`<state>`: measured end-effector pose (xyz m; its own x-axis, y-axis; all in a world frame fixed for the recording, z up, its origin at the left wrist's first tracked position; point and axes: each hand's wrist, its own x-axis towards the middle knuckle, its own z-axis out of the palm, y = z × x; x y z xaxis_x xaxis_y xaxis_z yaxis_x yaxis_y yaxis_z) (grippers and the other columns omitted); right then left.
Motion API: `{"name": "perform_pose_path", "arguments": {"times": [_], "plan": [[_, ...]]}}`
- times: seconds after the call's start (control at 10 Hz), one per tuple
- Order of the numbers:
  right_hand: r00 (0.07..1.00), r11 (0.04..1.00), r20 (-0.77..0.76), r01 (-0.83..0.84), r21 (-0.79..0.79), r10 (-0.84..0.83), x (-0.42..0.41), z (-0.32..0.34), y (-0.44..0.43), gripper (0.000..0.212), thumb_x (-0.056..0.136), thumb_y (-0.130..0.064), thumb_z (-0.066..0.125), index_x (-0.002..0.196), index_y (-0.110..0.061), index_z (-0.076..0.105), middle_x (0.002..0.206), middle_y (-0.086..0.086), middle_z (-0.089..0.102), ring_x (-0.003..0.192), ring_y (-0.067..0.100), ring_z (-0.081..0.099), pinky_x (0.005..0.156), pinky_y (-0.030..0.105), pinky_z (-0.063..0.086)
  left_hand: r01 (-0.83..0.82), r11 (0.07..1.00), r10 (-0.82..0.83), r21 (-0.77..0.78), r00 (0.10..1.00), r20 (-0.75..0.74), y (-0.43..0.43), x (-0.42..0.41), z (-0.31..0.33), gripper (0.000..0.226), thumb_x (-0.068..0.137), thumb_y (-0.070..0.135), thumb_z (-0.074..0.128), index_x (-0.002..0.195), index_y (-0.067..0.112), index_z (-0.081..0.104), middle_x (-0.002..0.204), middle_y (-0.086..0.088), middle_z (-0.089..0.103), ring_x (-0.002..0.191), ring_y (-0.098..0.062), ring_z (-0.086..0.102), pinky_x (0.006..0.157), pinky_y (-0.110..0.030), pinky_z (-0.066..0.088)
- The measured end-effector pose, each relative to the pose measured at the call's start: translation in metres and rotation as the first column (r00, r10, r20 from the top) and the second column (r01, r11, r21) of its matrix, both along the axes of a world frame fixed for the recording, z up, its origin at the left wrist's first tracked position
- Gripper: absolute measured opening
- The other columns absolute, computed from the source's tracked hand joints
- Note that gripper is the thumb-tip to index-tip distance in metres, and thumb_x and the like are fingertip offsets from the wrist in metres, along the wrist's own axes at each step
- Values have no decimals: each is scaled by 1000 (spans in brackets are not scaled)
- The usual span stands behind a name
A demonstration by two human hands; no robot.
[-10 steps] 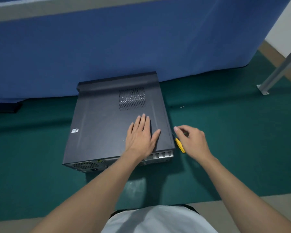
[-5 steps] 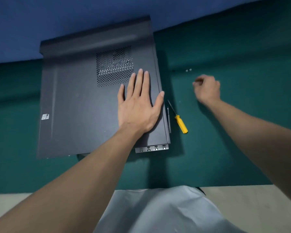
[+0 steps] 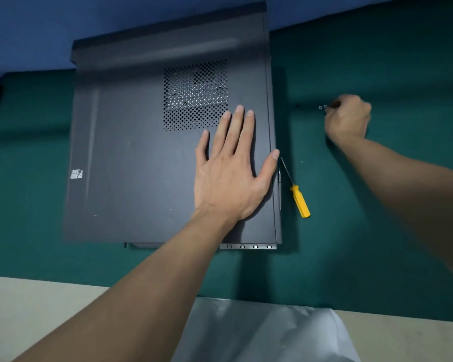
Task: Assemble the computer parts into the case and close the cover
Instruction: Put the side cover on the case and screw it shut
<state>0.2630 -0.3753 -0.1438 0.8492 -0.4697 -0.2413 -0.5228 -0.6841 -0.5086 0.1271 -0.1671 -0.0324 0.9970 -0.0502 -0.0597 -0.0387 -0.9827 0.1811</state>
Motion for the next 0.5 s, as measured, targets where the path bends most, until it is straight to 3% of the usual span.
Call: {"name": "perform_pose_path", "arguments": {"times": [0.1, 0.3, 0.4, 0.5], "plan": [[999, 999, 15, -49, -4, 49, 2, 1, -1, 24, 86, -16, 60, 109, -17, 68, 111, 16, 65, 102, 38, 60, 89, 37, 51, -1, 1000, 1, 7, 1000, -2, -1, 0, 1, 72, 95, 63, 17, 156, 25, 8, 163, 9, 4, 148, -7, -4, 121, -41, 1], [995, 995, 14, -98, 7, 98, 2, 0, -5, 16, 87, -18, 64, 100, -15, 72, 109, 16, 64, 97, 38, 61, 86, 39, 53, -11, 1000, 11, -9, 1000, -2, -2, -1, -1, 72, 95, 63, 18, 156, 25, 9, 162, 9, 4, 148, -7, -3, 121, -41, 0], [997, 995, 44, -71, 67, 68, -9, 6, 1, 14, 86, -15, 61, 93, -16, 73, 101, 12, 68, 94, 32, 63, 83, 35, 54, -14, 1000, 14, -9, 1000, -4, 3, 1, -2, 72, 95, 64, 18, 156, 25, 10, 162, 10, 5, 148, -7, -3, 121, -40, 0], [997, 967, 62, 30, 252, -47, -29, 21, 10, 12, 82, -12, 58, 79, -18, 68, 87, 8, 71, 78, 23, 69, 71, 36, 59, -11, 1000, 11, 1, 1000, -10, 4, 2, -4, 72, 95, 65, 17, 156, 25, 9, 162, 10, 4, 148, -6, -4, 121, -41, -1]]}}
